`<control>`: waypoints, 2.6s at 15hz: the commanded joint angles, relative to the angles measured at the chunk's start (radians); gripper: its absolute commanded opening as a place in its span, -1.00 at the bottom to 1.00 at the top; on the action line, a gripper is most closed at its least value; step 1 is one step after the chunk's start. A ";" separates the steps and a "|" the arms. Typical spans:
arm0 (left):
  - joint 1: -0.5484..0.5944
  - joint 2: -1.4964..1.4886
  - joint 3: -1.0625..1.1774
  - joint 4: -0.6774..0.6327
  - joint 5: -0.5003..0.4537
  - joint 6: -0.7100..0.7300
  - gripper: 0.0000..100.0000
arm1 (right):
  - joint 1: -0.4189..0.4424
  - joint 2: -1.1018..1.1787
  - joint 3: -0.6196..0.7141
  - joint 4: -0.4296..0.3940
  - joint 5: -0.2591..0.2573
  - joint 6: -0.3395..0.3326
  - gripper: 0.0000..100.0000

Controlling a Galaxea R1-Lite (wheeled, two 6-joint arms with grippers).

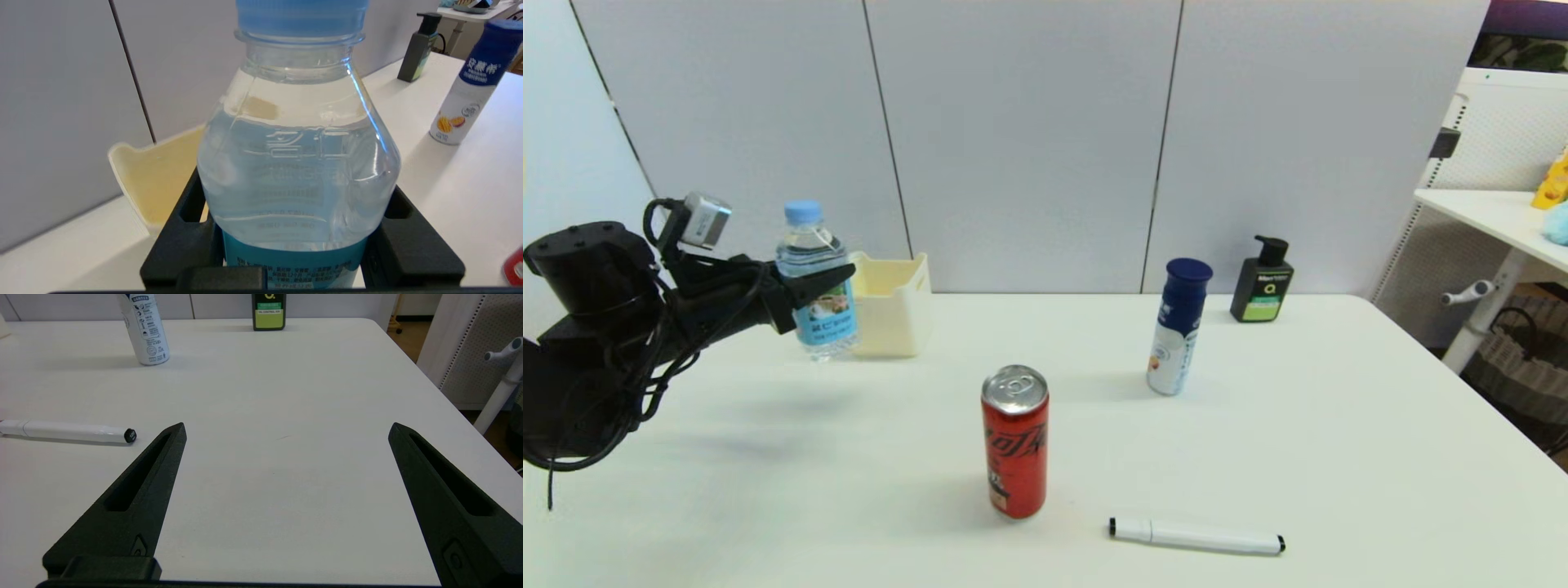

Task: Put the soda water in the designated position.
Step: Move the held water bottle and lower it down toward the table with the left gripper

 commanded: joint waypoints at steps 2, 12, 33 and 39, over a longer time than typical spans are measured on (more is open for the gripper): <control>0.000 0.001 0.103 -0.104 -0.004 -0.001 -1.00 | 0.000 0.001 0.000 -0.001 0.001 0.000 1.00; -0.003 0.161 0.205 -0.336 -0.010 0.037 -1.00 | 0.000 0.001 0.000 -0.001 -0.001 0.000 1.00; -0.032 0.282 0.096 -0.362 0.000 0.014 -1.00 | 0.000 0.001 0.000 -0.001 0.001 0.000 1.00; -0.055 0.302 0.085 -0.365 0.000 0.014 1.00 | 0.000 0.001 0.000 -0.001 -0.001 0.000 1.00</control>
